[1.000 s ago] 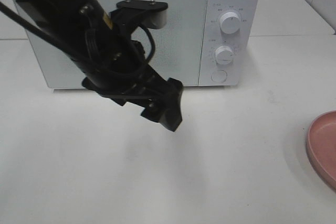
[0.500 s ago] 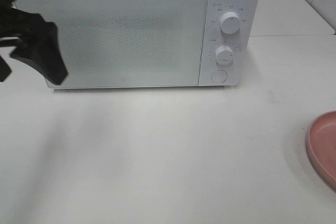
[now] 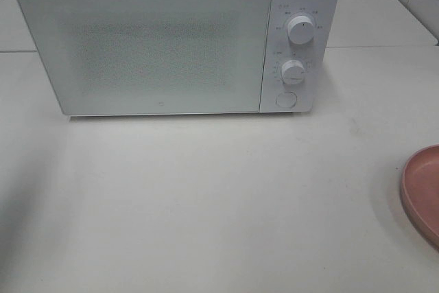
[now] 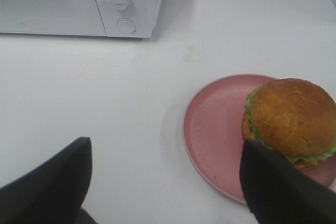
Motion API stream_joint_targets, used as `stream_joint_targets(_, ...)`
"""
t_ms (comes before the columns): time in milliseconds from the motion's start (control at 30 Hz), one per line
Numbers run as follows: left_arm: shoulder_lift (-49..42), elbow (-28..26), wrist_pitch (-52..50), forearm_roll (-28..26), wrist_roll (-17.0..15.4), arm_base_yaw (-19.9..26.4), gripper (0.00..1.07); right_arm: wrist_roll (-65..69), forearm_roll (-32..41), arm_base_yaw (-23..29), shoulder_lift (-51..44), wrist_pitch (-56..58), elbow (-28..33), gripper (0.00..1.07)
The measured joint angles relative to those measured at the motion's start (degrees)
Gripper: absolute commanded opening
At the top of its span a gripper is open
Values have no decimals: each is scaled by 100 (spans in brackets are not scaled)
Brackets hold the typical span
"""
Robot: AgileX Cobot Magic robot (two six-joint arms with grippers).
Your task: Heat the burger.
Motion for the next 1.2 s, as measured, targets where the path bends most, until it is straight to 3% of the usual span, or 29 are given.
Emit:
stream_joint_targets(67, -481, 464, -132, 0, 29, 17, 98, 0, 0, 0, 0, 0, 0, 76)
stream_joint_targets(167, -647, 619, -155, 0, 52, 17, 98, 0, 0, 0, 0, 0, 0, 76)
stream_joint_targets(233, -1261, 1163, -269, 11, 183, 17, 98, 0, 0, 0, 0, 0, 0, 76)
stream_joint_targets(333, -1707, 1576, -304, 23, 246, 17, 98, 0, 0, 0, 0, 0, 0, 76)
stream_joint_targets(633, -3140, 2739, -911, 63, 264, 17, 98, 0, 0, 0, 0, 0, 0, 75)
stream_joint_targets(1033, -4847, 2848, -917, 103, 264, 17, 98, 0, 0, 0, 0, 0, 0, 75)
stream_joint_targets(1200, -5569, 2848, -940, -149, 264, 17, 98, 0, 0, 0, 0, 0, 0, 75)
